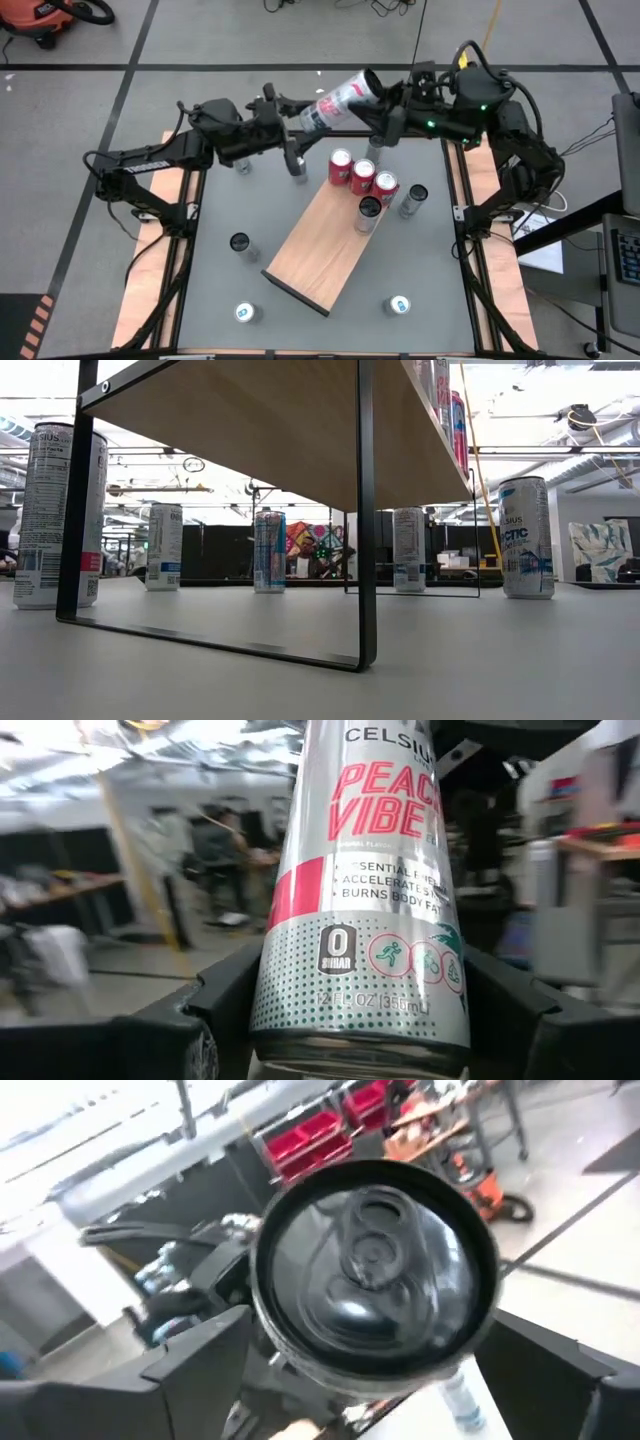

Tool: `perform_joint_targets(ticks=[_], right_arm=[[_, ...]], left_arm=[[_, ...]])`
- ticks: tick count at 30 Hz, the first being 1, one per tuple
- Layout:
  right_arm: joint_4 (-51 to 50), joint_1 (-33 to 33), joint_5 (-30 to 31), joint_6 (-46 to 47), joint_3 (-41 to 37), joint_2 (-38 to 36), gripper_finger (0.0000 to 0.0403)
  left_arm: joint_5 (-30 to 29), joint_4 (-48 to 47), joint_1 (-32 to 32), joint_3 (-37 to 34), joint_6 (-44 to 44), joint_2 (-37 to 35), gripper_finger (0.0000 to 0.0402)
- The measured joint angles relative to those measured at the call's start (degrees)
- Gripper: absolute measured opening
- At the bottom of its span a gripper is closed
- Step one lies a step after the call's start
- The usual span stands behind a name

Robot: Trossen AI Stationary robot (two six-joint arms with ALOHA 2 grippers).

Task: Place canned beverage on shelf
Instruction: Put the white pink soda can on the shelf aligned with the other white pink soda can

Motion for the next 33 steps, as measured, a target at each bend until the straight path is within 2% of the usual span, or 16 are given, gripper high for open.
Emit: perform_joint_targets(ticks=[6, 10, 19, 24, 29, 33], right_arm=[[5.5, 0.0, 3.2, -2.0, 0.0, 1.8, 0.0345], [7.4, 0.0, 3.4, -2.3, 0.0, 3.0, 0.0341], [7.0, -0.1, 3.6, -0.9, 0.0, 4.6, 0.0265], [6.8, -0.1, 3.5, -1.3, 0.0, 4.6, 0.0229], [6.6, -0.5, 3.4, -2.1, 0.0, 4.5, 0.0231], [6.5, -0.9, 3.2, -2.6, 0.0, 4.4, 0.0241]], left_arm=[[-5.5, 0.2, -2.1, 0.0, 6.9, 0.0, 0.0256], [-8.4, 0.2, -3.2, 0.0, 8.5, 0.0, 0.0256], [-11.3, -0.2, -3.5, 0.0, 8.8, 0.0, 0.0257], [-11.7, -0.9, -3.5, 0.0, 8.4, 0.0, 0.0271], [-12.3, -1.2, -3.5, 0.0, 7.3, 0.0, 0.0291], [-12.2, -1.2, -3.5, 0.0, 0.9, 0.0, 0.0315]])
